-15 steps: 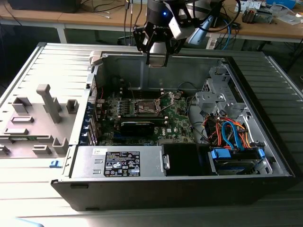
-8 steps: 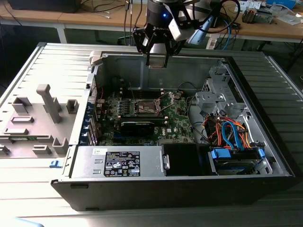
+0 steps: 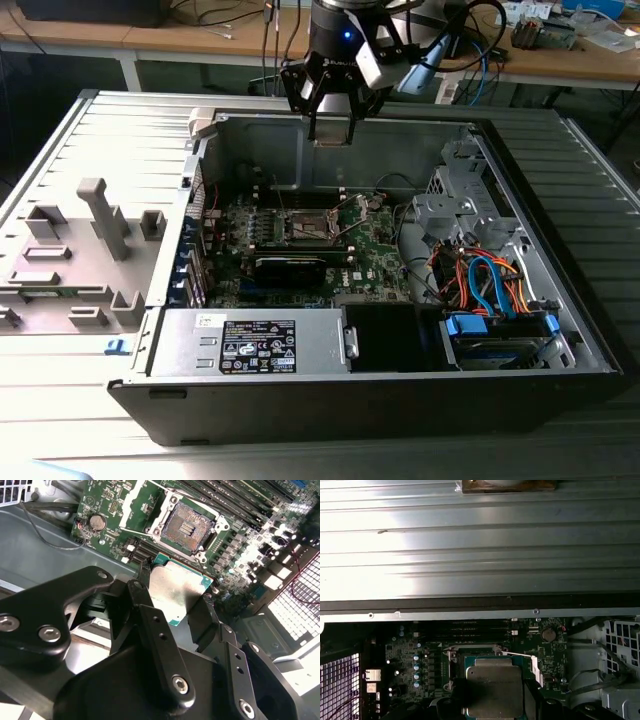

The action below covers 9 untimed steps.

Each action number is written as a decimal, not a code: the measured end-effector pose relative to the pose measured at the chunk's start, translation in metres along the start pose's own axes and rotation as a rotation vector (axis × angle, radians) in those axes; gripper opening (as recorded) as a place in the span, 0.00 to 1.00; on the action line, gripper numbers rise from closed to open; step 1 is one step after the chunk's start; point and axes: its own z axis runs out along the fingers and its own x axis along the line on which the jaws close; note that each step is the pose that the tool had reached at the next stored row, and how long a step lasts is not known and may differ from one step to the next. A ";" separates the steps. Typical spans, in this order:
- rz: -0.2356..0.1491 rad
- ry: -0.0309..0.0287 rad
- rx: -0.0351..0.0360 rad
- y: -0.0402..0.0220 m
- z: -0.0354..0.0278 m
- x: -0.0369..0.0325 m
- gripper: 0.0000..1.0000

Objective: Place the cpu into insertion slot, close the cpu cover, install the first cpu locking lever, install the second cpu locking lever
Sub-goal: 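Place the cpu into insertion slot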

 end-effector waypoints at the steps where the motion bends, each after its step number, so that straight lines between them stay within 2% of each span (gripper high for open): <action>1: 0.000 0.0000 0.0000 0.0000 0.0002 0.0000 0.55; 9: 0.000 0.0000 0.0000 0.0000 0.0022 0.0000 0.55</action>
